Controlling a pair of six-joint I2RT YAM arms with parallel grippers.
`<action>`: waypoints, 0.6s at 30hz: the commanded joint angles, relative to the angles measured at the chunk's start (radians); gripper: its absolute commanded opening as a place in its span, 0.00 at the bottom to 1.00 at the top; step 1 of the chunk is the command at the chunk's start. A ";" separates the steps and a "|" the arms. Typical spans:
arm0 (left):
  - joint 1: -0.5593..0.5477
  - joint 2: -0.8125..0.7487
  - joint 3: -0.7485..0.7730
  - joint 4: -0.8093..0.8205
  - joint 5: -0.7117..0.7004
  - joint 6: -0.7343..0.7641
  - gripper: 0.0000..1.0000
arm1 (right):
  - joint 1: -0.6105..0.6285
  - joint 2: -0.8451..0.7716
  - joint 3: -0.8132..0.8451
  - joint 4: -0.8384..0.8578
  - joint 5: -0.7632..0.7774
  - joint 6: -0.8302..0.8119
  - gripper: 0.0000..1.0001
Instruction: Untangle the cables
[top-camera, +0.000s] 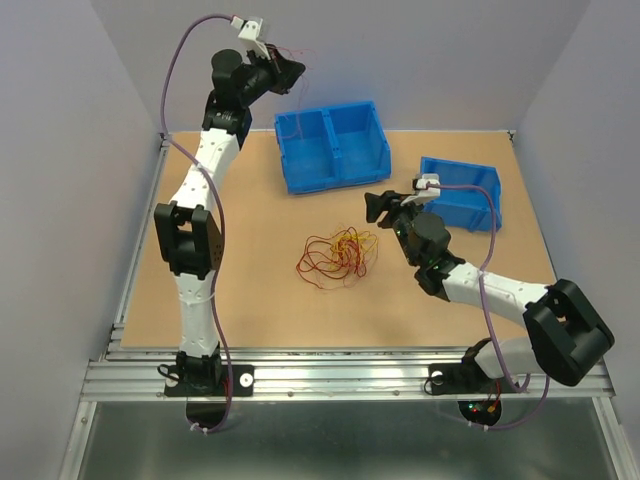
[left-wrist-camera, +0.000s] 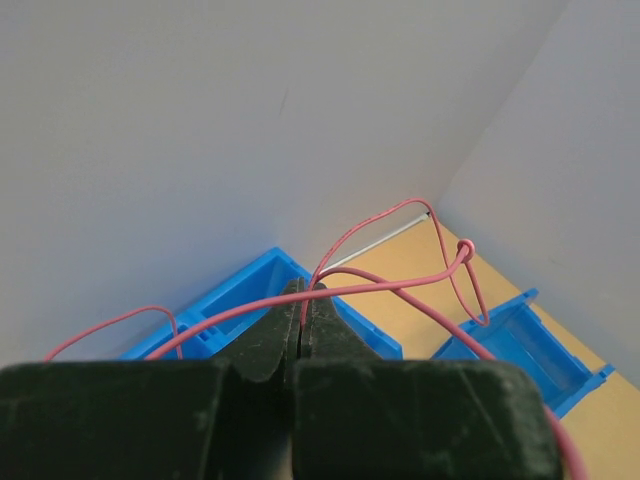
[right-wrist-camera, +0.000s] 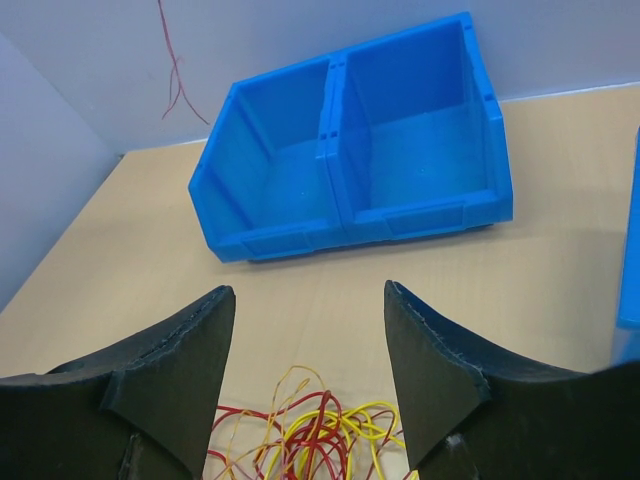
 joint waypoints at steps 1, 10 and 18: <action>-0.012 0.005 -0.009 0.061 0.016 0.038 0.00 | 0.004 -0.040 -0.025 0.073 0.036 -0.001 0.66; -0.024 0.117 -0.007 0.037 0.107 0.073 0.00 | 0.003 -0.057 -0.043 0.081 0.048 -0.007 0.66; -0.020 0.143 -0.107 -0.083 -0.013 0.305 0.00 | 0.003 -0.086 -0.059 0.082 0.054 -0.016 0.66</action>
